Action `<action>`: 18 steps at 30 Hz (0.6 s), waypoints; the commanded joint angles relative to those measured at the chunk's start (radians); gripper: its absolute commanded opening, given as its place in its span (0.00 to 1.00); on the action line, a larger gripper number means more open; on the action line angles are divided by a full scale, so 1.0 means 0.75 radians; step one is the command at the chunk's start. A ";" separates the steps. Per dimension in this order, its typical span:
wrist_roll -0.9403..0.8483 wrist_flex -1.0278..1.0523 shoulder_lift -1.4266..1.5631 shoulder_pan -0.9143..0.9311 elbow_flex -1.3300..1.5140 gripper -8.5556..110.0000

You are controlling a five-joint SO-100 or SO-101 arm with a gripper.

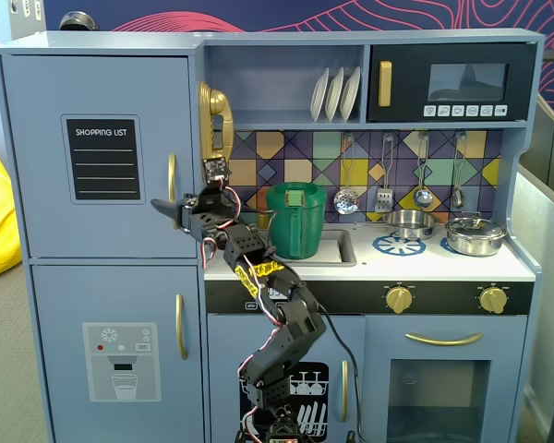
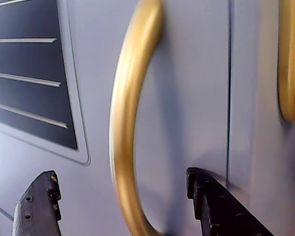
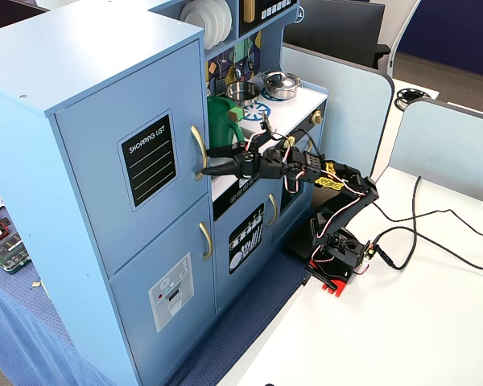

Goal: Open the left cabinet door

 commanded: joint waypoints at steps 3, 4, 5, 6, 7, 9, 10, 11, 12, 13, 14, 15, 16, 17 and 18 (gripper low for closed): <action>-0.045 -0.053 -0.084 -0.088 -0.190 0.30; -0.061 -0.045 -0.084 -0.127 -0.194 0.30; -0.078 -0.033 -0.076 -0.166 -0.194 0.29; -0.096 -0.012 -0.065 -0.207 -0.194 0.29; -0.110 0.010 -0.051 -0.245 -0.192 0.29; -0.141 0.041 -0.025 -0.309 -0.190 0.28; -0.153 0.051 -0.010 -0.335 -0.188 0.28; -0.166 0.065 0.006 -0.364 -0.188 0.28; -0.178 0.084 0.025 -0.393 -0.186 0.28; -0.196 0.112 0.045 -0.421 -0.186 0.28; -0.209 0.145 0.072 -0.452 -0.186 0.27; -0.215 0.178 0.100 -0.485 -0.184 0.27; -0.223 0.209 0.131 -0.511 -0.178 0.27; -0.231 0.233 0.162 -0.536 -0.170 0.26; -0.241 0.258 0.192 -0.556 -0.162 0.26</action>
